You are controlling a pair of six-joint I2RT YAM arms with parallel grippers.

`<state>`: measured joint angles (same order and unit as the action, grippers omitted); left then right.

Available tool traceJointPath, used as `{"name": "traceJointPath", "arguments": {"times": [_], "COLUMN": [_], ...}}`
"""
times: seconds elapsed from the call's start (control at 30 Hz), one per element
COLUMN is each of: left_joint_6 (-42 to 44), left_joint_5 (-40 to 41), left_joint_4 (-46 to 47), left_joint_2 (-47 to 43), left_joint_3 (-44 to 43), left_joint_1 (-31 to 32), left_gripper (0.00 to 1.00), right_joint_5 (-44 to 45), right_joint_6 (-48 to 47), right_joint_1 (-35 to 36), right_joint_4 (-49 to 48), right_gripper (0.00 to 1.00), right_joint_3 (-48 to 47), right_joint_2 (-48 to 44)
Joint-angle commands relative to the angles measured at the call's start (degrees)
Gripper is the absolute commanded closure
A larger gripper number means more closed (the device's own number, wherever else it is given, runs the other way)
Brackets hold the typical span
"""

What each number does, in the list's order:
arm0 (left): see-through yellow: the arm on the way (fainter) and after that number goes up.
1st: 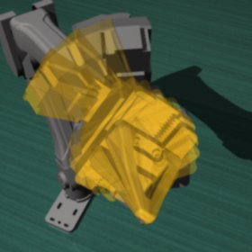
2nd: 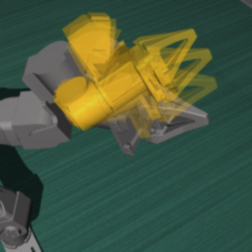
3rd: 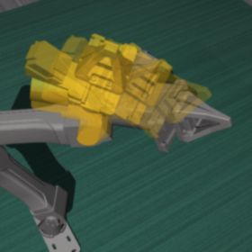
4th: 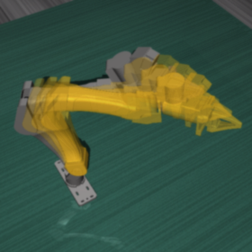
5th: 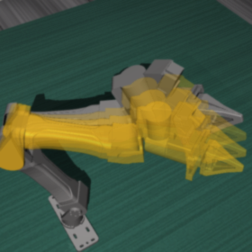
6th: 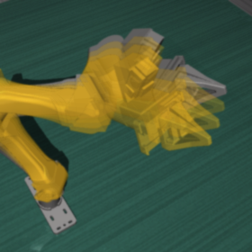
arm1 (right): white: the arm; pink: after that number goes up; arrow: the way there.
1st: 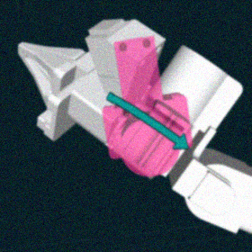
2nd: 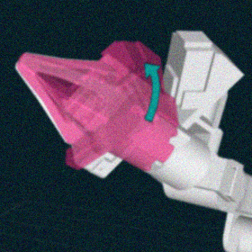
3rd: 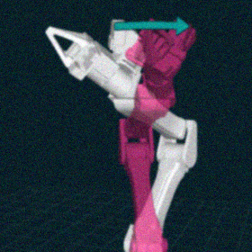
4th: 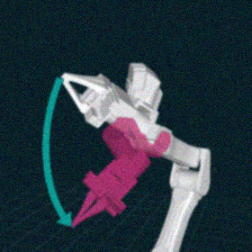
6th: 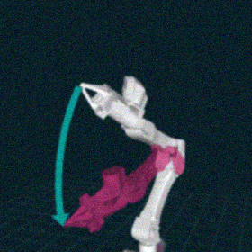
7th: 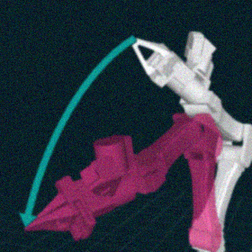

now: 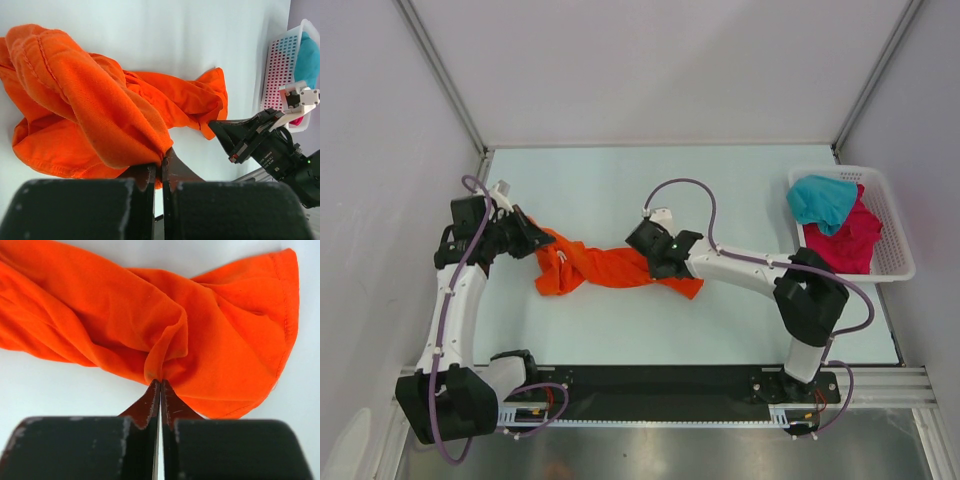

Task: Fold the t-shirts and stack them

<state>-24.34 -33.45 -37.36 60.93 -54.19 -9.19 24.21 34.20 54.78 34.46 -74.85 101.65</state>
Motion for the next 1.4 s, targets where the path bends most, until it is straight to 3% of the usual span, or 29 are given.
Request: {"name": "traceJointPath", "arguments": {"times": [0.0,0.47,0.67,0.97,1.07,1.1,1.13,1.2,1.3,1.37], "left_joint_6": [1.4,2.0,4.2,0.7,-1.1,-1.8,-2.5,-4.8,-8.1,-7.8], "left_joint_5": [-1.4,1.9,4.7,3.1,8.6,10.7,9.8,3.4,-3.2,-1.0], "left_joint_4": [1.6,-2.7,-9.5,-15.5,-12.4,-8.5,-6.6,-3.0,1.1,1.2], "left_joint_2": [-1.5,-4.2,-5.6,-7.7,-8.6,-8.7,-8.4,-5.0,-2.2,-3.5], "left_joint_3": [0.1,-5.4,-17.0,-34.2,-29.3,-26.3,-23.4,-15.8,-9.2,-9.3], "left_joint_1": [-0.7,-0.7,-0.9,-1.2,-1.2,-1.4,-1.5,-1.8,-1.9,-2.0], "left_gripper": [0.98,0.99,0.99,0.95,0.92,0.92,0.92,0.93,0.96,0.95], "right_joint_5": [2.1,16.7,23.5,29.2,29.4,24.4,20.4,11.7,10.3,10.5], "right_joint_6": [-2.0,-12.7,-13.7,-11.5,-13.2,-13.3,-12.9,-11.7,-10.8,-10.5], "right_joint_1": [-1.3,-7.9,-8.2,-1.8,-5.3,-7.8,-14.6,-19.2,-21.1,-20.9], "right_joint_4": [-0.9,4.6,7.6,12.3,10.1,9.7,9.2,9.2,8.6,8.3], "right_gripper": [1.00,1.00,1.00,1.00,1.00,1.00,1.00,1.00,1.00,1.00], "right_joint_3": [-0.9,-11.7,-15.7,-18.5,-16.0,-15.2,-14.3,-11.3,-7.7,-6.4], "right_joint_2": [0.8,-19.0,-26.1,-35.9,-37.6,-37.3,-36.8,-35.5,-33.0,-33.1]}}
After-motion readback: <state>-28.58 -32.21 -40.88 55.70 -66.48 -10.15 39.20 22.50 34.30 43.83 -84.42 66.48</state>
